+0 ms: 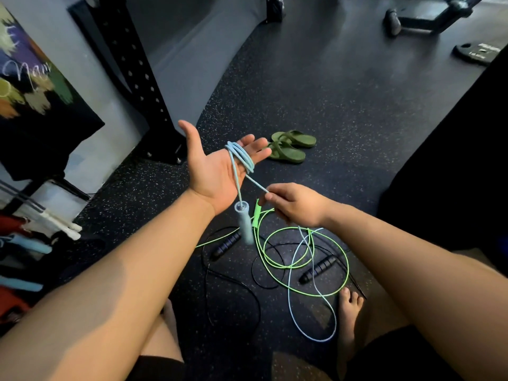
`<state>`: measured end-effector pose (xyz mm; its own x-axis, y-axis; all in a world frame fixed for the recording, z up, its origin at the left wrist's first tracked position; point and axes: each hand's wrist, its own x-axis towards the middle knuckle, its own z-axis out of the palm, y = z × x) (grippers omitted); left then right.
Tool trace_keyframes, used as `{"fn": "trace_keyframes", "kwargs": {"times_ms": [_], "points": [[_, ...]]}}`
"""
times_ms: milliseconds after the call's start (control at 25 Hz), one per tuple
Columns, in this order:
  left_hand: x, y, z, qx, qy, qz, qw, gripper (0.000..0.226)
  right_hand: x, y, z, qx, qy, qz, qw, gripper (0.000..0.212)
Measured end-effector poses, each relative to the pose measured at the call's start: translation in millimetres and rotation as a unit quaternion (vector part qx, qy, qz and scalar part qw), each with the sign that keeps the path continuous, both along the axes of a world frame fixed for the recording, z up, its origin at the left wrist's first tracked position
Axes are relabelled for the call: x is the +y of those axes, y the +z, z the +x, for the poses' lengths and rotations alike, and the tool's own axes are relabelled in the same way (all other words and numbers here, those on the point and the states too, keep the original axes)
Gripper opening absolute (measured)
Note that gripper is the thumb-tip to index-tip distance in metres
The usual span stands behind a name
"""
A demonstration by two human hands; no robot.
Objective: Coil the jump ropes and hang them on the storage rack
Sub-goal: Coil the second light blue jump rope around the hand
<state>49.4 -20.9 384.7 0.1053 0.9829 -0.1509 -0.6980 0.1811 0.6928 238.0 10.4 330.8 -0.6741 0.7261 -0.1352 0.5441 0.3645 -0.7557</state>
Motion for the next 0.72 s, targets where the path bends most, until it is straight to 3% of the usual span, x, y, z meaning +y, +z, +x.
{"fn": "trace_keyframes", "kwargs": {"times_ms": [240, 320, 440, 560, 720], "points": [[14, -20, -4, 0.223, 0.008, -0.06, 0.973, 0.121, -3, 11, -2, -0.019, 0.035, 0.177, 0.983, 0.023], [18, -24, -3, 0.306, -0.061, -0.077, 0.947, 0.123, 4, 11, 1, 0.003, 0.001, 0.22, 0.975, 0.022], [15, -27, 3, 0.419, -0.213, -0.078, 0.879, 0.13, 12, 16, 10, 0.03, -0.039, 0.242, 0.969, 0.02], [9, -27, 6, 0.439, -0.338, -0.065, 0.83, 0.132, 10, 19, 15, 0.024, -0.034, 0.267, 0.963, 0.02], [7, -23, 8, 0.407, -0.371, -0.073, 0.832, 0.127, 9, 19, 18, 0.044, -0.008, 0.273, 0.961, 0.021]]}}
